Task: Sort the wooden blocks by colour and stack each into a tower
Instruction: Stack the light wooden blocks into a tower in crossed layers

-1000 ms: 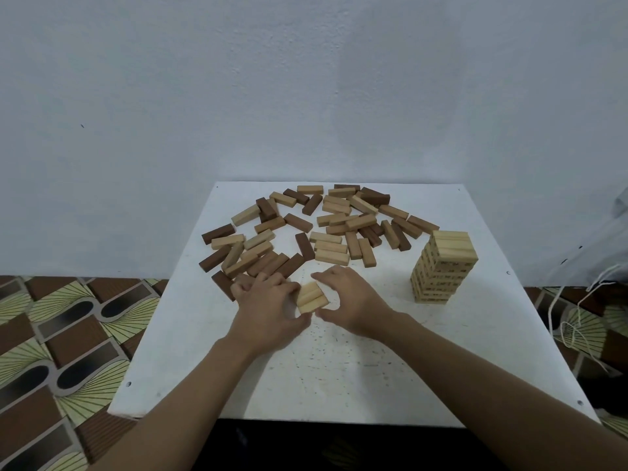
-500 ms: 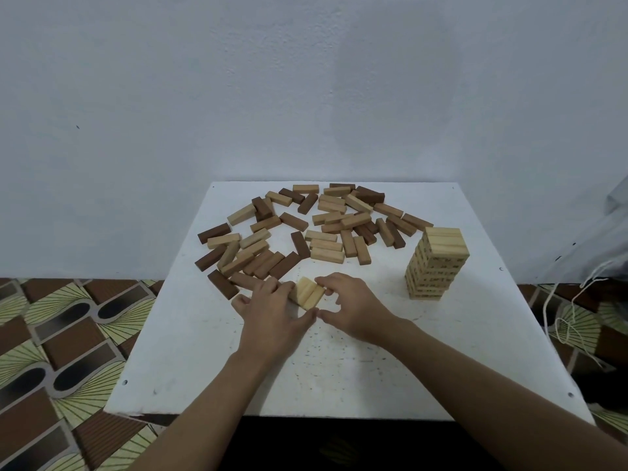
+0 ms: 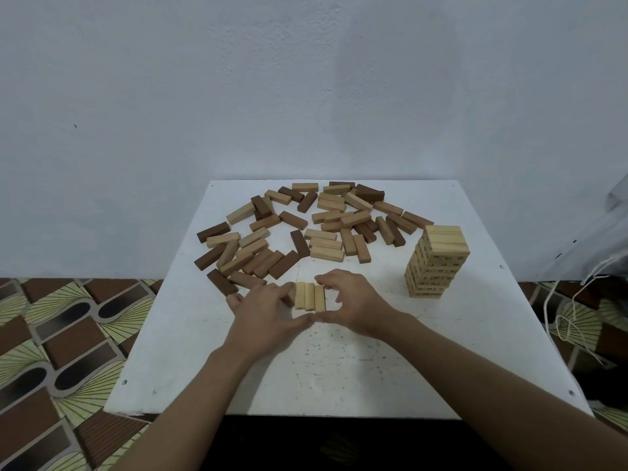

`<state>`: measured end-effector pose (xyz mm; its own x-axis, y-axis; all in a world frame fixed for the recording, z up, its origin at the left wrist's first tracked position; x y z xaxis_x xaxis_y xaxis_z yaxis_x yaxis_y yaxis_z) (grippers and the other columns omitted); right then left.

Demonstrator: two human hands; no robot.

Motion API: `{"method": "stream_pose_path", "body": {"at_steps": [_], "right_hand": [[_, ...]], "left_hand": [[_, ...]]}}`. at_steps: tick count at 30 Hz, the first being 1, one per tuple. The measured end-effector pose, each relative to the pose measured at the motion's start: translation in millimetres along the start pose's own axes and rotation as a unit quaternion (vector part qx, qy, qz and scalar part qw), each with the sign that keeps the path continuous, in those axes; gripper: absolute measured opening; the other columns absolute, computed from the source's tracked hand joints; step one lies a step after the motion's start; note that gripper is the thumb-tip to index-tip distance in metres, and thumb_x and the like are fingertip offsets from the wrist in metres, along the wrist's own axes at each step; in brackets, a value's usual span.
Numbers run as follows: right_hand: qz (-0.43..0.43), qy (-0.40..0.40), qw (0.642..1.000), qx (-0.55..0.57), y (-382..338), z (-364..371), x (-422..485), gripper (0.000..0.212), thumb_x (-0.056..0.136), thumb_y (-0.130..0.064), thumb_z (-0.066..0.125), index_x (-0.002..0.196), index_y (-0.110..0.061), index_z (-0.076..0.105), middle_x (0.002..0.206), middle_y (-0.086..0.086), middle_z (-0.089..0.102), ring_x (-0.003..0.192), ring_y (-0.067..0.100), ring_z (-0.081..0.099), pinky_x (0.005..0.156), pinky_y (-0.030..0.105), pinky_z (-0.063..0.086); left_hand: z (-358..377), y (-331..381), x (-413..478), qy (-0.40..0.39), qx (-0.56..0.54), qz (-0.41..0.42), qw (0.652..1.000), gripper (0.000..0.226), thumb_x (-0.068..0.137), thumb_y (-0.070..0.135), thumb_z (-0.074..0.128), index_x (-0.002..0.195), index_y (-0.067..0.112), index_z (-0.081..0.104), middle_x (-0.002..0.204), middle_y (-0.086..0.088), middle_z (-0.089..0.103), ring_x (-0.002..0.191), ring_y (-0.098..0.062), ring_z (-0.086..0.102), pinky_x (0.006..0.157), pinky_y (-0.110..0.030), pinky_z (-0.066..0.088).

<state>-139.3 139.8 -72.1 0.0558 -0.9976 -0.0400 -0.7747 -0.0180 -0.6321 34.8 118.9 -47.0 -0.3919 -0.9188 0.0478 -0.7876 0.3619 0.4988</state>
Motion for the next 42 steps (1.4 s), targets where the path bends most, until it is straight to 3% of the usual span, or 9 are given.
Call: {"method": "stream_pose_path", "body": {"at_steps": [4, 8, 16, 22, 25, 29, 33, 38, 42], "right_hand": [[-0.007, -0.013, 1.000, -0.003, -0.2, -2.9, 3.3, 0.076, 0.076, -0.039, 0.085, 0.142, -0.018, 0.054, 0.132, -0.005, 0.057, 0.114, 0.011, 0.050, 0.097, 0.037, 0.050], [0.005, -0.014, 1.000, 0.002, 0.5, -3.8, 7.5, 0.076, 0.073, -0.040, 0.086, 0.139, -0.017, 0.057, 0.121, -0.006, 0.055, 0.104, 0.009, 0.050, 0.090, 0.030, 0.051], [-0.014, -0.031, 0.999, 0.013, 1.5, -7.8, 14.9, 0.059, 0.071, -0.035, 0.089, 0.122, -0.018, 0.065, 0.112, -0.005, 0.058, 0.097, 0.009, 0.052, 0.074, 0.013, 0.040], [-0.036, -0.049, 0.998, 0.014, -4.4, -9.7, 18.7, 0.053, 0.072, -0.033, 0.088, 0.117, -0.016, 0.067, 0.109, -0.002, 0.060, 0.096, 0.013, 0.053, 0.078, 0.024, 0.048], [-0.043, -0.056, 0.997, 0.012, -5.4, -11.1, 19.7, 0.052, 0.072, -0.033, 0.088, 0.117, -0.015, 0.067, 0.109, -0.001, 0.060, 0.096, 0.014, 0.053, 0.080, 0.028, 0.049], [-0.047, -0.062, 0.997, -0.004, -2.7, -9.6, 21.9, 0.055, 0.073, -0.039, 0.086, 0.120, -0.018, 0.068, 0.107, -0.005, 0.059, 0.094, 0.011, 0.052, 0.075, 0.020, 0.046], [-0.053, -0.070, 0.996, -0.009, -1.4, -7.6, 23.2, 0.055, 0.075, -0.040, 0.084, 0.122, -0.017, 0.067, 0.108, -0.006, 0.057, 0.094, 0.009, 0.050, 0.072, 0.014, 0.041], [-0.052, -0.080, 0.995, -0.007, -4.0, -6.7, 23.5, 0.051, 0.075, -0.037, 0.084, 0.121, -0.017, 0.070, 0.109, -0.004, 0.057, 0.096, 0.011, 0.052, 0.078, 0.024, 0.049], [-0.049, -0.074, 0.996, 0.002, -4.6, -6.7, 22.1, 0.050, 0.075, -0.035, 0.085, 0.119, -0.017, 0.071, 0.108, -0.006, 0.056, 0.096, 0.012, 0.052, 0.080, 0.025, 0.050]], "left_hand": [[-5.6, -12.7, 23.3, -0.062, 0.026, 0.051, 0.996, 0.090, 0.068, 0.079, 0.072, 0.142, 0.033, 0.053, 0.134, 0.012, 0.049, 0.133, -0.014, 0.036, 0.099, -0.039, 0.031], [1.1, -18.0, 41.3, -0.145, 0.085, 0.104, 0.980, 0.093, 0.065, 0.092, 0.045, 0.140, 0.038, 0.054, 0.132, 0.017, 0.049, 0.127, -0.012, 0.033, 0.103, -0.051, 0.035], [9.7, -17.1, 45.6, -0.145, 0.039, 0.119, 0.981, 0.080, 0.065, 0.083, 0.048, 0.127, 0.036, 0.063, 0.121, 0.017, 0.051, 0.120, -0.008, 0.039, 0.100, -0.051, 0.037], [12.2, -11.7, 45.7, -0.128, 0.056, 0.137, 0.981, 0.058, 0.081, 0.066, 0.071, 0.129, 0.036, 0.062, 0.124, 0.018, 0.051, 0.122, -0.007, 0.037, 0.095, -0.044, 0.026], [10.6, -7.6, 47.8, -0.135, 0.069, 0.145, 0.978, 0.055, 0.082, 0.065, 0.071, 0.129, 0.036, 0.063, 0.124, 0.019, 0.051, 0.122, -0.007, 0.036, 0.095, -0.044, 0.024], [9.7, -7.2, 49.8, -0.137, 0.087, 0.151, 0.975, 0.056, 0.083, 0.065, 0.070, 0.130, 0.036, 0.063, 0.118, 0.021, 0.045, 0.121, -0.006, 0.035, 0.097, -0.044, 0.024], [10.2, -9.5, 48.6, -0.134, 0.083, 0.153, 0.976, 0.060, 0.082, 0.068, 0.068, 0.133, 0.036, 0.062, 0.128, 0.017, 0.052, 0.123, -0.006, 0.035, 0.096, -0.042, 0.022], [10.3, -17.2, 47.6, -0.097, 0.094, 0.141, 0.981, 0.074, 0.071, 0.082, 0.061, 0.129, 0.037, 0.065, 0.129, 0.018, 0.056, 0.123, -0.009, 0.033, 0.098, -0.047, 0.026], [10.8, -13.7, 47.9, -0.098, 0.088, 0.145, 0.981, 0.066, 0.075, 0.077, 0.066, 0.128, 0.038, 0.066, 0.121, 0.017, 0.054, 0.120, -0.009, 0.033, 0.090, -0.041, 0.022]]}}
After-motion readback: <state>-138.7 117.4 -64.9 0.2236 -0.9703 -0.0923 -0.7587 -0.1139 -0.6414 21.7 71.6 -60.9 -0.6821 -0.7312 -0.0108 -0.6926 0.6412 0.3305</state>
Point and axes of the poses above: each hand's wrist, its own x-axis towards the middle knuckle, its own z-axis out of the palm, y = z × x, the point moved 5 cm from there along x, towards the middle knuckle
